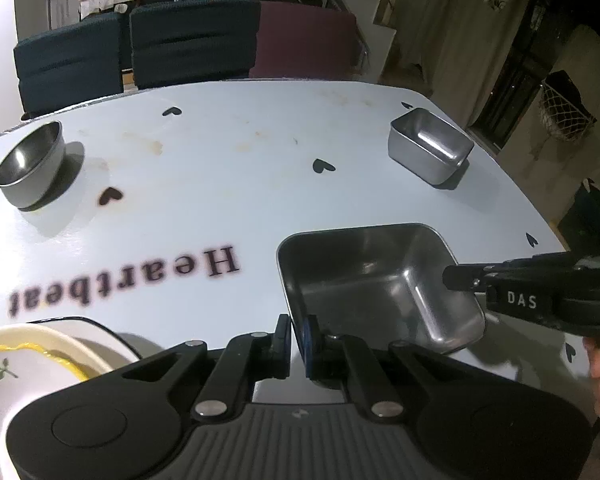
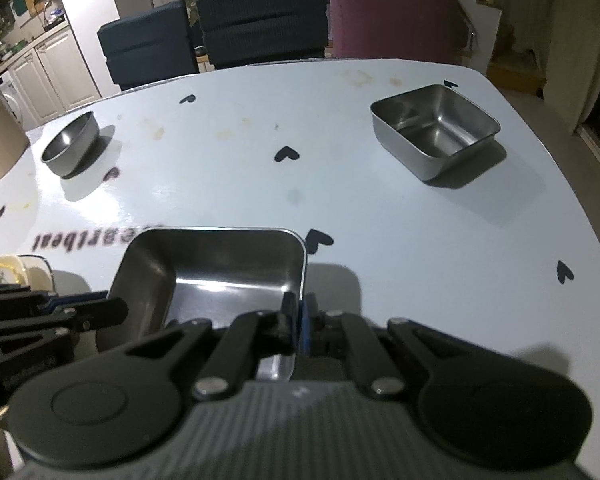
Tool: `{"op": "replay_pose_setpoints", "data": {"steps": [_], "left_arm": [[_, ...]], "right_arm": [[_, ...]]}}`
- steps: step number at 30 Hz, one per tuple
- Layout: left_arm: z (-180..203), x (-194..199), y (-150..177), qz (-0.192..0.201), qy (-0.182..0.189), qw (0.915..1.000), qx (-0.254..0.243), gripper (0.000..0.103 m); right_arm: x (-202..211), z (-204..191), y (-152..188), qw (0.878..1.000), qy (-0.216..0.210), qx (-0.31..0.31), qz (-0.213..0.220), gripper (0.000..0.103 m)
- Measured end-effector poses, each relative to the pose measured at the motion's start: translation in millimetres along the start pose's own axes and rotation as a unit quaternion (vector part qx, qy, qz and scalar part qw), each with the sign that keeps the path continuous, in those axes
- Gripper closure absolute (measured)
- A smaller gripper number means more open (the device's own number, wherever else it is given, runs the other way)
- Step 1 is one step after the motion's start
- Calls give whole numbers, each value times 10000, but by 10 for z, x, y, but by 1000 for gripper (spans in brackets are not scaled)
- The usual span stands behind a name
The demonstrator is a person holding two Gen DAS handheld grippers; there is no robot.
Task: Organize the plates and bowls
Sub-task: 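Lift the steel tray with both tools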
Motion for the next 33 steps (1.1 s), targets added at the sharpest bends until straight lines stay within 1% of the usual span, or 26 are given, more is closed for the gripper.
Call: {"op": "replay_pose_setpoints", "data": {"steps": [5,9,21,23,24,25,27,28,30,32,33], "left_arm": [[-25,-61,-3,-32,10,10000,-48,97],[-51,-70,-18,-16,81,10000,-18,96],[-78,-70,-30,-102,163,9998,97,96],[-74,-71,-28,-96,169,9998,101,94],[-70,-72,-28,-105,185,9997,101,91],[-66,-72,-29,-113,211,9997,108,90],[-56,-68,-31,-107,241,9996,118,80],[-51,-64,-32,-96,236,9996,109,78],[-42,-57,-32,-89,238,9996,94,71],[-40,-39,-36,-69,245,9996,117,68],[-40,-27,-41,-55,243,9996,130,65]], "right_arm": [[-113,10,-5,9999,23,-21,-102,99],[-116,-3,-27,10000,-19,-11,-39,99],[-146,31,-42,9999,-117,17,-45,99],[-147,37,-39,9999,-150,60,-19,97],[-148,39,-34,9999,-139,98,2,97],[-146,36,-23,9998,-112,154,26,95],[-142,23,1,9995,-36,295,68,93],[-138,21,11,9994,-25,332,82,89],[-131,31,21,9993,0,358,78,82],[-111,54,13,9993,35,352,94,70],[-89,68,6,9993,57,352,137,68]]}}
Point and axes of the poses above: each gripper's, at about its wrist camera, not at the fingertips, and x roughly against the way its jaws point, z to its right, y to its underside, the point moved 5 cm from there along -x, roughly the way its jaws point, and after that the axes turned 6 degrees about y, right-handed, at the moved point
